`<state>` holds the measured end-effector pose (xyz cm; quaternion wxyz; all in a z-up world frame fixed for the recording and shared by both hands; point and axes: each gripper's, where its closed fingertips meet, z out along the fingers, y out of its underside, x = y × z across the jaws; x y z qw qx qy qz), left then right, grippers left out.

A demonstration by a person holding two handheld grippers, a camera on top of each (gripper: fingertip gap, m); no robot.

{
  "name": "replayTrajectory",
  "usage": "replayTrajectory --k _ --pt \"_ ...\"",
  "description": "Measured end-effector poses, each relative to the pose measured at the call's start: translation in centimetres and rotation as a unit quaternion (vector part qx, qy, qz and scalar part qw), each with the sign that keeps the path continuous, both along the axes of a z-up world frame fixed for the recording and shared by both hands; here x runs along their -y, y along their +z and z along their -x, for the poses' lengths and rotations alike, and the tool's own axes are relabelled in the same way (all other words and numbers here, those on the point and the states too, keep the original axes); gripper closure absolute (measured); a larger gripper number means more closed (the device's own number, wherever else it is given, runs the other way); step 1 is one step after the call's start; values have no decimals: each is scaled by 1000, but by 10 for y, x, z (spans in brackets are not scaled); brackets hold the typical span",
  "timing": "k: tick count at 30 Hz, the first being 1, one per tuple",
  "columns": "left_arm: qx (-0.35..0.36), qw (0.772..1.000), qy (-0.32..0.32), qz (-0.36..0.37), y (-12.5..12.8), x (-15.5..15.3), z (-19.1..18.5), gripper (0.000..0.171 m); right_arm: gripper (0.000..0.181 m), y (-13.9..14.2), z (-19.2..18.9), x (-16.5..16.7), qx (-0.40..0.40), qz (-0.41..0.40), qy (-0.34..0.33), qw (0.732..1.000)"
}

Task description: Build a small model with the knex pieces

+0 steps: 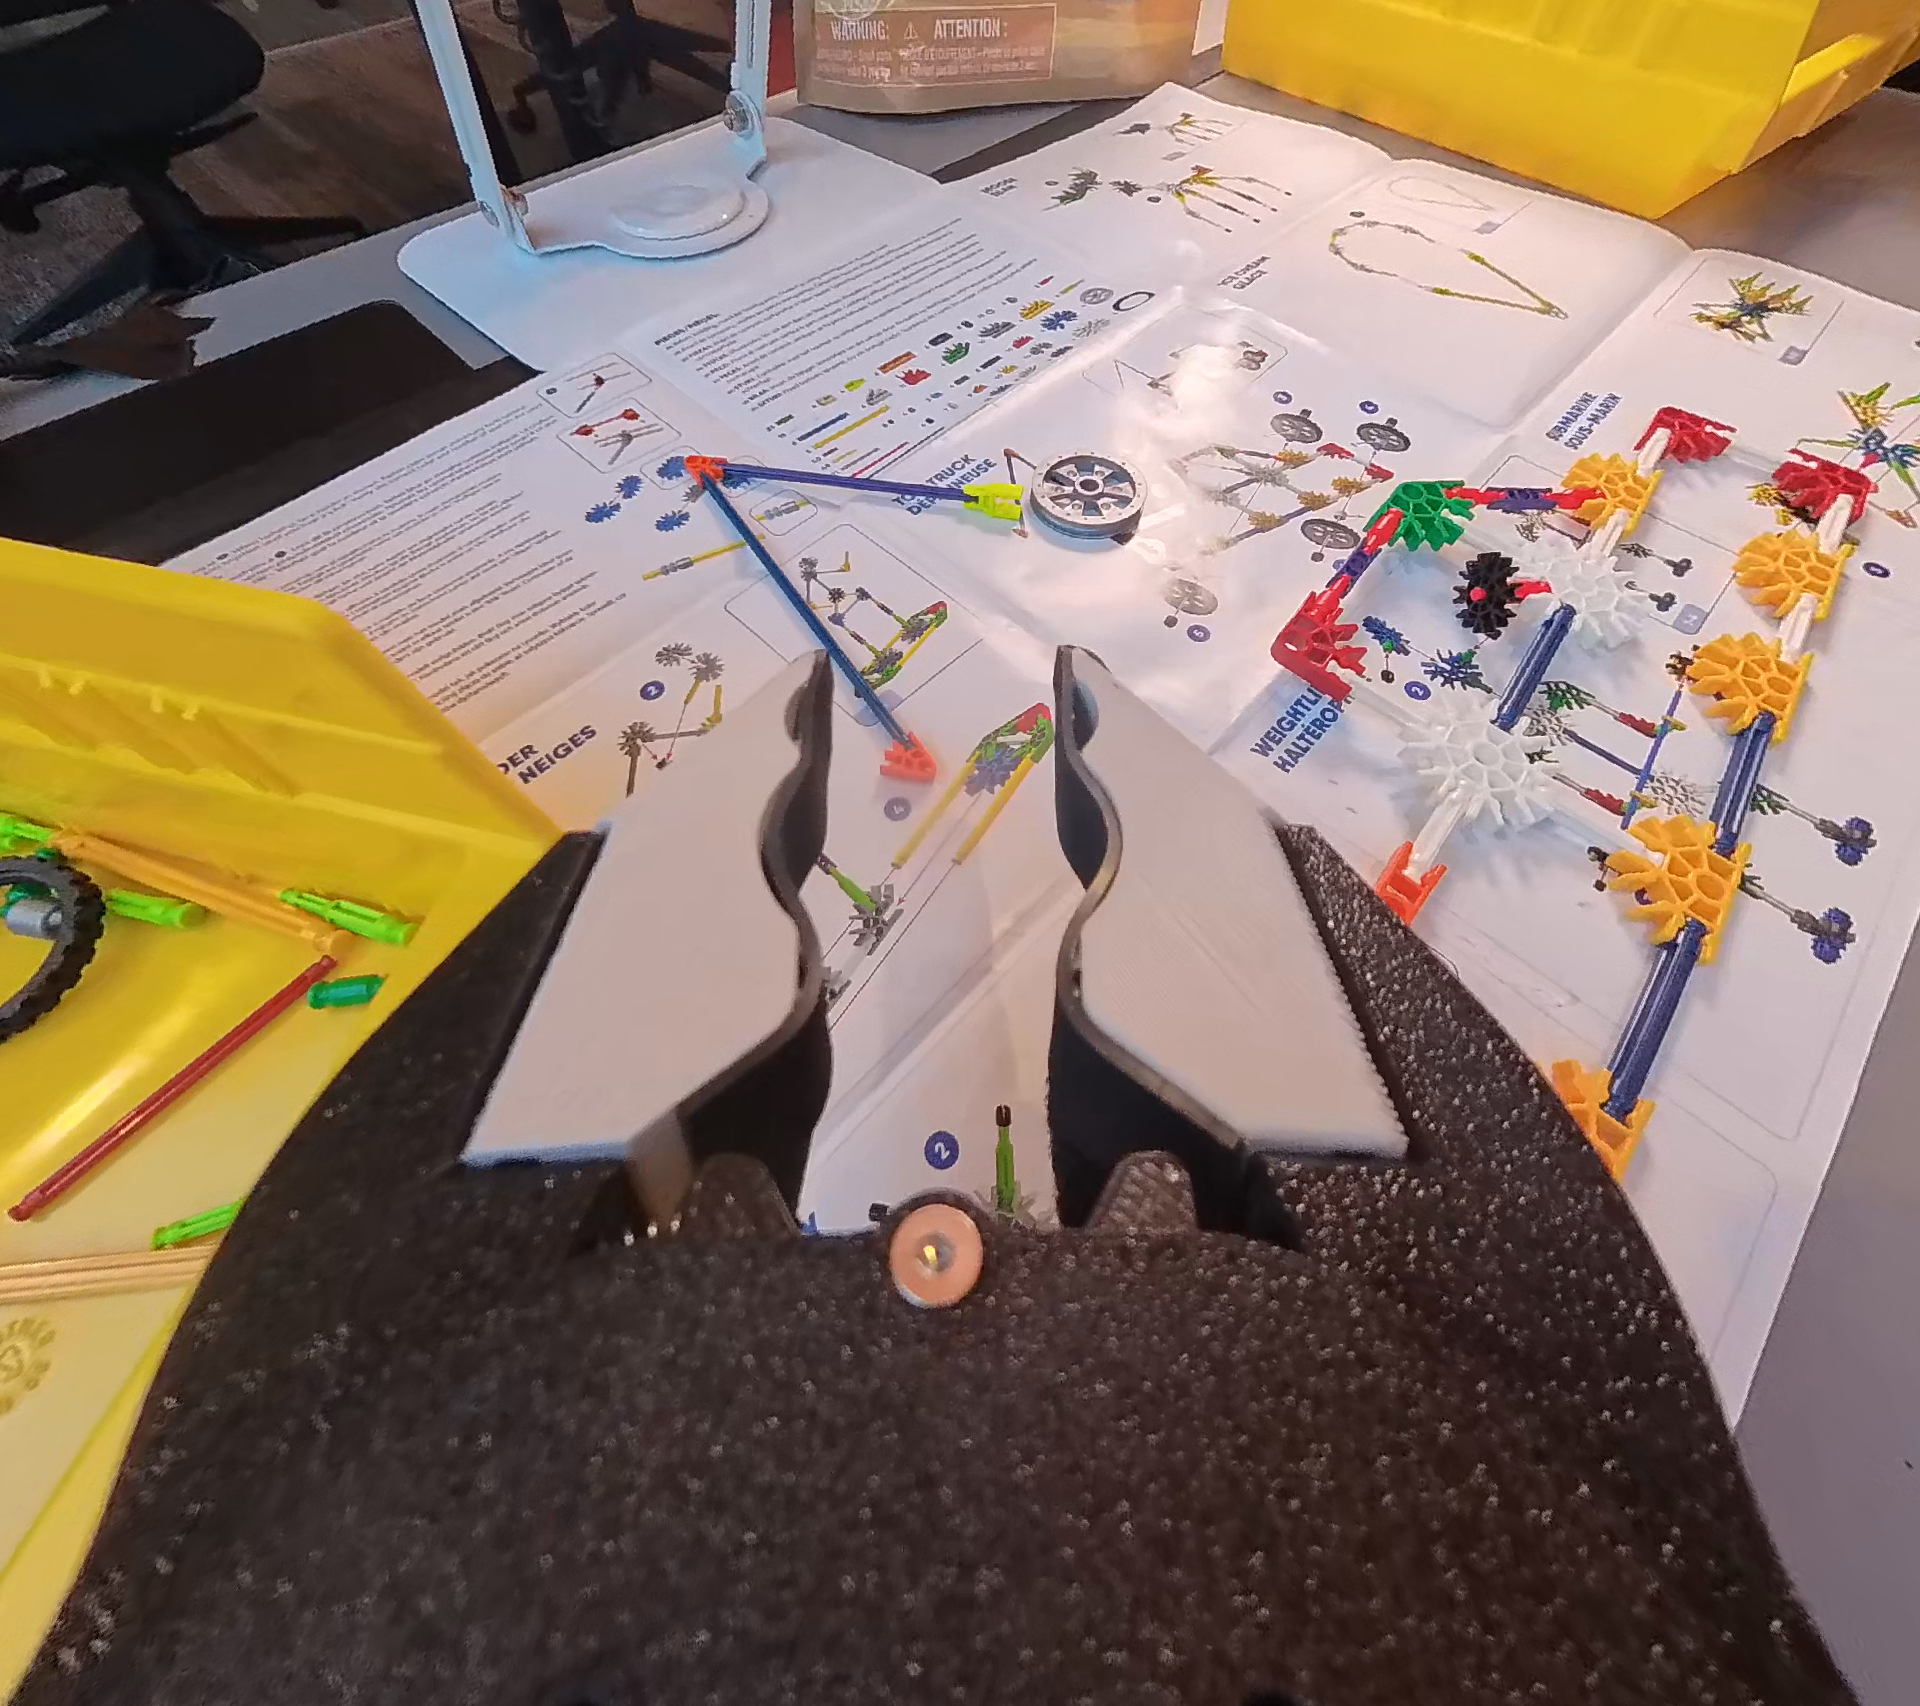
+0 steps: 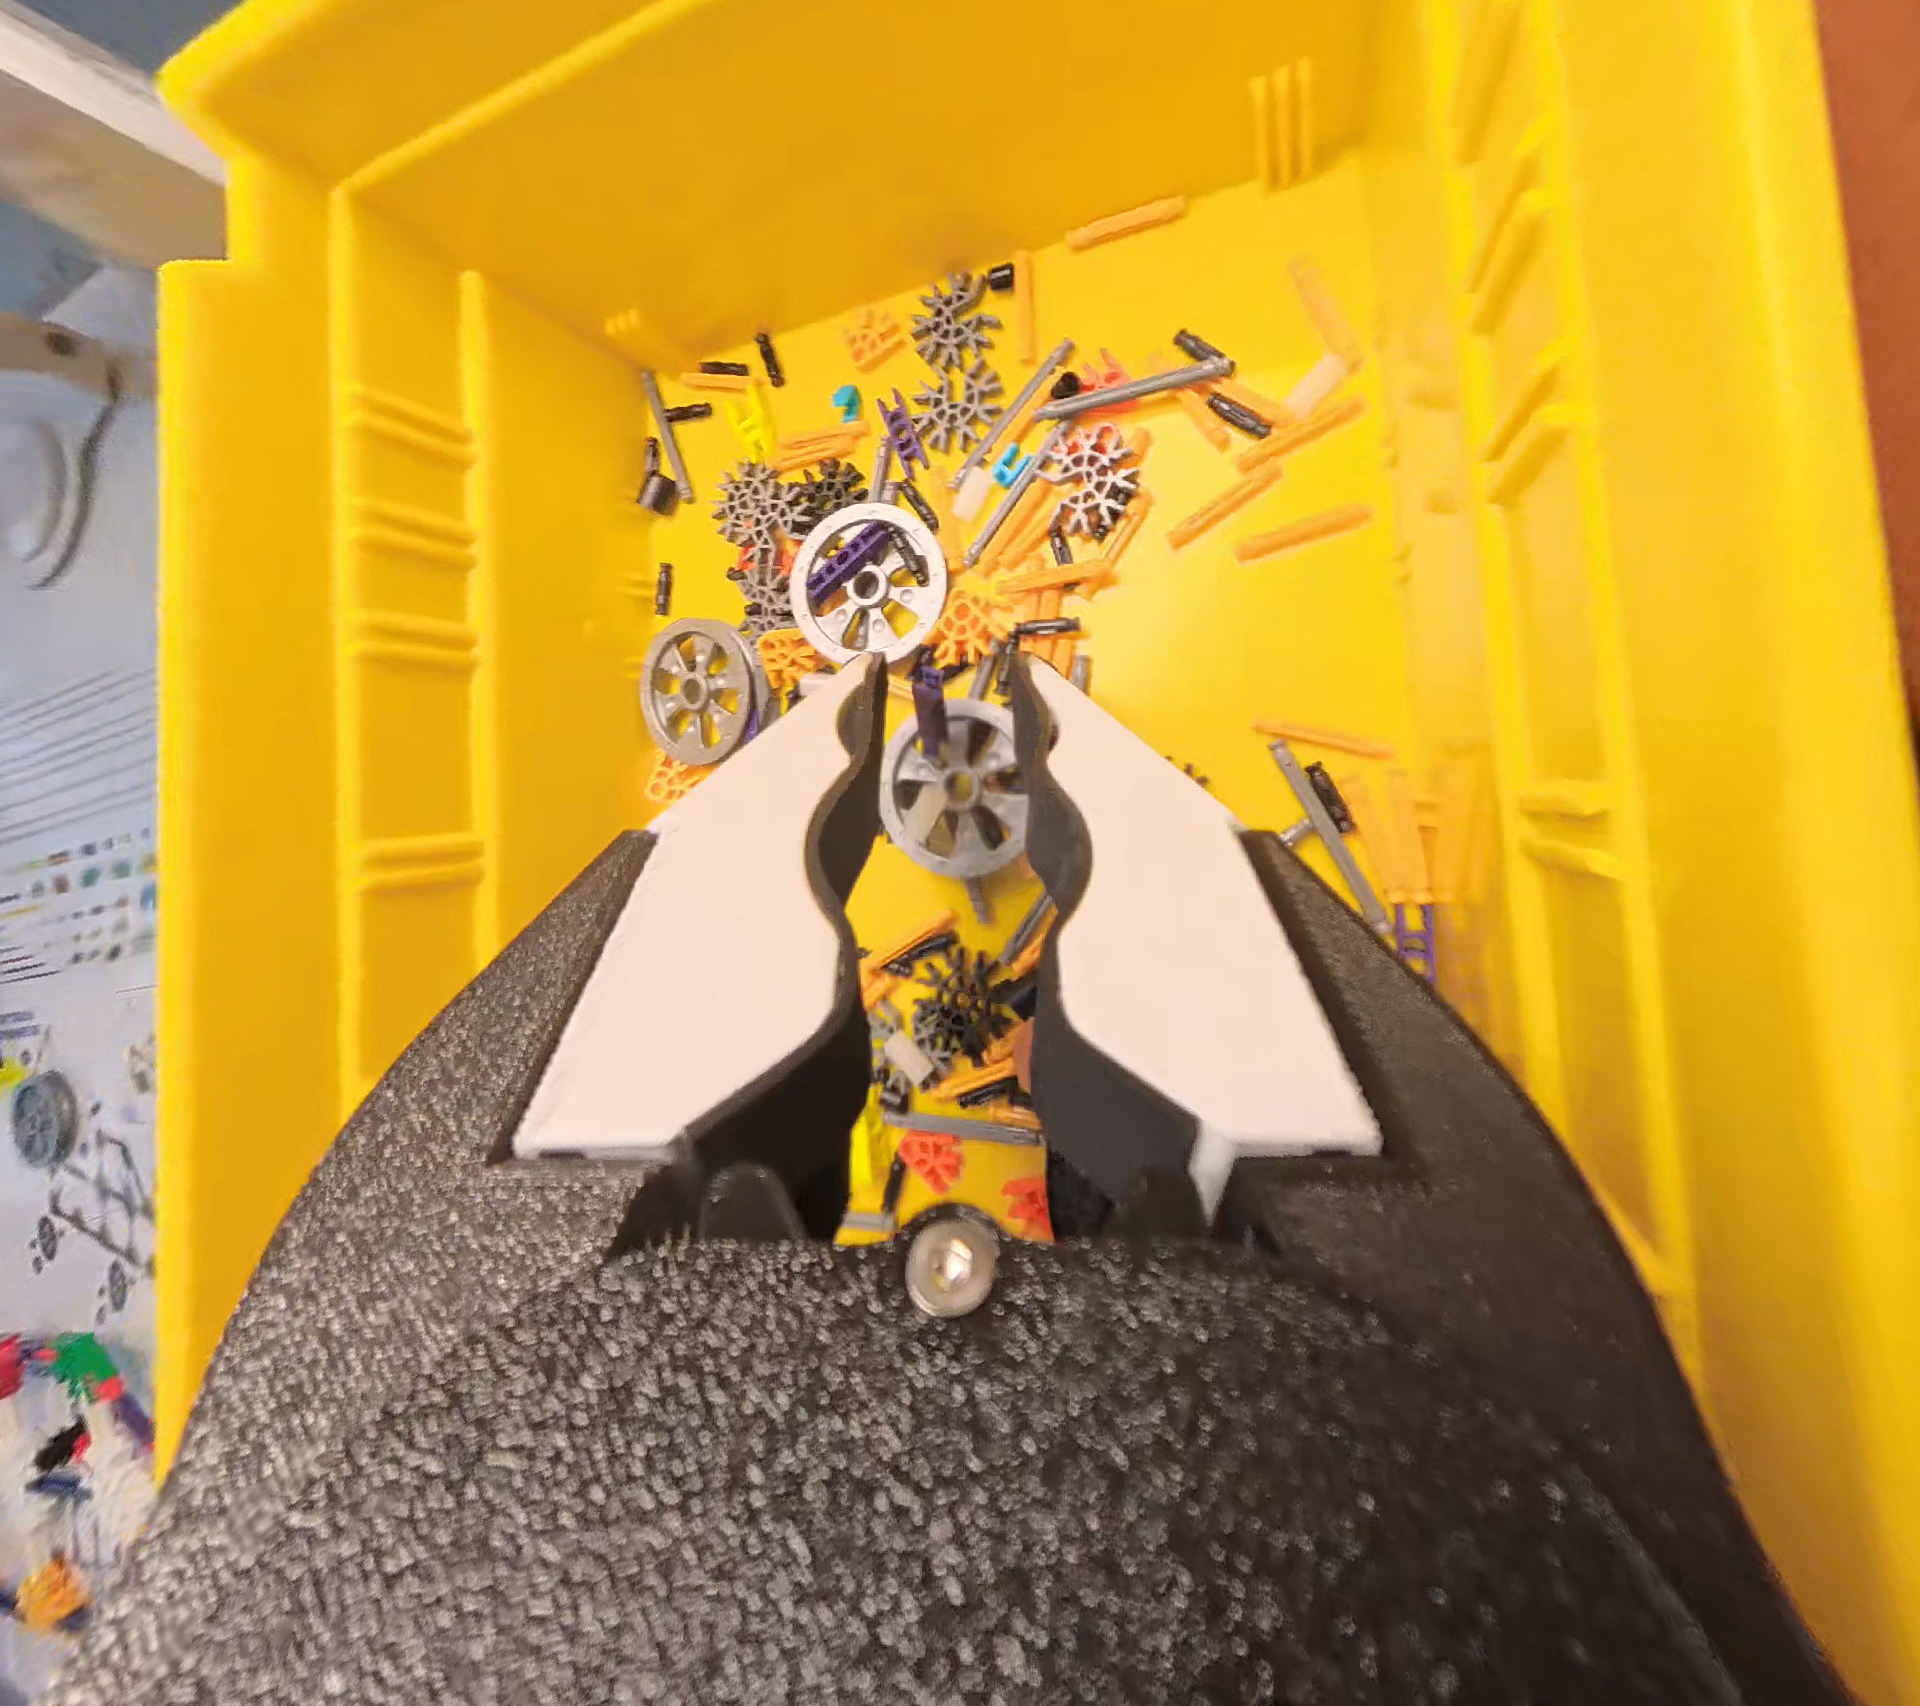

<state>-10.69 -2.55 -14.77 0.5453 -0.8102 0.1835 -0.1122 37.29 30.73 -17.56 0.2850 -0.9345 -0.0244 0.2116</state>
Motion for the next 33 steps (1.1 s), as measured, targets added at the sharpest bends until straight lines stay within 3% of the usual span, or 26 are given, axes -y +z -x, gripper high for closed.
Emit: replayTrajectory --k 5,8,12,15,18,20,22,24,27,28,33 --pt "0 1000 -2 4 -2 -1 -1 131 142 15 -4 5 39 -36 38 998" --pt "0 1000 -1 3 -2 0 0 132 142 1 -5 20 127 -23 112 985" --pt "-1 1000 -2 4 -2 -1 -1 132 127 -18 3 35 156 -14 175 972" --pt "-4 1000 -2 4 -2 0 -1 133 145 -26 -4 32 225 -43 206 951" --pt "-3 1000 -1 3 -2 0 -1 133 146 -22 -4 33 262 -73 246 930" --pt "-2 1000 -1 3 -2 0 0 133 146 -12 -9 33 317 -102 270 903" --pt "1 1000 -1 5 -2 -1 0 134 146 3 -21 30 412 -135 292 853" --pt "3 1000 -2 7 -3 -1 0 134 146 24 -40 25 540 -162 305 768" --pt "1 1000 -4 7 -3 -1 -1 134 146 48 -56 25 684 -173 343 620" --pt "-1 1000 -4 6 -3 -1 -1 134 146 51 -56 25 696 -177 348 602" --pt "-7 1000 -3 5 -3 0 -2 134 146 56 -61 30 664 -162 329 651"
